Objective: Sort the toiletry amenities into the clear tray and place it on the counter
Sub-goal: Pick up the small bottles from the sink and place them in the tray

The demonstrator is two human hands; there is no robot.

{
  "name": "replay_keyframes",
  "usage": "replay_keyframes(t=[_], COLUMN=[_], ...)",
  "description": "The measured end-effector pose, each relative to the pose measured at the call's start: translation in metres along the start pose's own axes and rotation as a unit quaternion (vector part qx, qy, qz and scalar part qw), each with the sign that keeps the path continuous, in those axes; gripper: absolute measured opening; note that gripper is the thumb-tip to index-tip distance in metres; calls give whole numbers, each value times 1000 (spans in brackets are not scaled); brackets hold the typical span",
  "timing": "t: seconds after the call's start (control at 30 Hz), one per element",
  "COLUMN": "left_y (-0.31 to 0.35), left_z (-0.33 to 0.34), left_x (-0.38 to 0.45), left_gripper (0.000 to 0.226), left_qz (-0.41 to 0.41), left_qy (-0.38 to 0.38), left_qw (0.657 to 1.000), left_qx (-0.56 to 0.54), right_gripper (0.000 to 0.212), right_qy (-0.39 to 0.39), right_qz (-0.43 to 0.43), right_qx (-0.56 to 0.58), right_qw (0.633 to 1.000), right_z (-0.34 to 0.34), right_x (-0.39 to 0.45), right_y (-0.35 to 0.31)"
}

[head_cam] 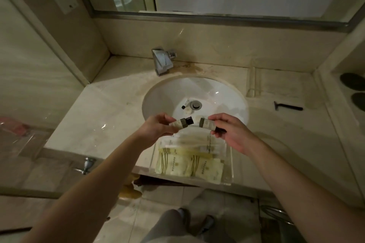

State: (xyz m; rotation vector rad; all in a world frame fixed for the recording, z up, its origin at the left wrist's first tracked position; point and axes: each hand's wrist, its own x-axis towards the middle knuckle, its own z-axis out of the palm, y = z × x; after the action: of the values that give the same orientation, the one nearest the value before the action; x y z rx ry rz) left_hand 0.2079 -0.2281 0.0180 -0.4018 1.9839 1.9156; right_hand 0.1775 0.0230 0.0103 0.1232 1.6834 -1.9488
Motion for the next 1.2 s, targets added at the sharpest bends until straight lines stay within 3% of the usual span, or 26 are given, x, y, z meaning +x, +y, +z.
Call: replay_keyframes(t=[0.27, 0.37, 0.43, 0.7, 0.8, 0.9, 1.2], left_y=[-33, -41, -44, -57, -65, -66, -67], left_z=[-7, -10, -13, -23, -27, -26, -24], left_x=[-13, -16, -16, -9, -8, -8, -3], left_gripper=[25, 35, 27, 31, 33, 32, 30], left_qz=[21, 58, 100, 147, 185, 194, 208], left_qy=[-42, -58, -59, -65, -57, -54, -50], left_qw=[967, 919, 882, 799, 761, 754, 759], left_qx=[252, 385, 457, 579, 619, 625, 615], right_gripper=[15, 24, 29, 29, 27, 28, 43], right_qy=[13, 21, 40, 84, 88, 101, 128], right_qz=[93, 60, 48, -30, -67, -87, -150], right_qx=[-70, -175, -233, -390, -469, -528, -562], right_qw=[993, 983, 970, 916, 876, 839, 803], right_z=[20, 33, 41, 60, 61, 60, 62], right_x=[-24, -25, -24, -10, -8, -8, -12], right_y=[38, 57, 66, 85, 90, 97, 106])
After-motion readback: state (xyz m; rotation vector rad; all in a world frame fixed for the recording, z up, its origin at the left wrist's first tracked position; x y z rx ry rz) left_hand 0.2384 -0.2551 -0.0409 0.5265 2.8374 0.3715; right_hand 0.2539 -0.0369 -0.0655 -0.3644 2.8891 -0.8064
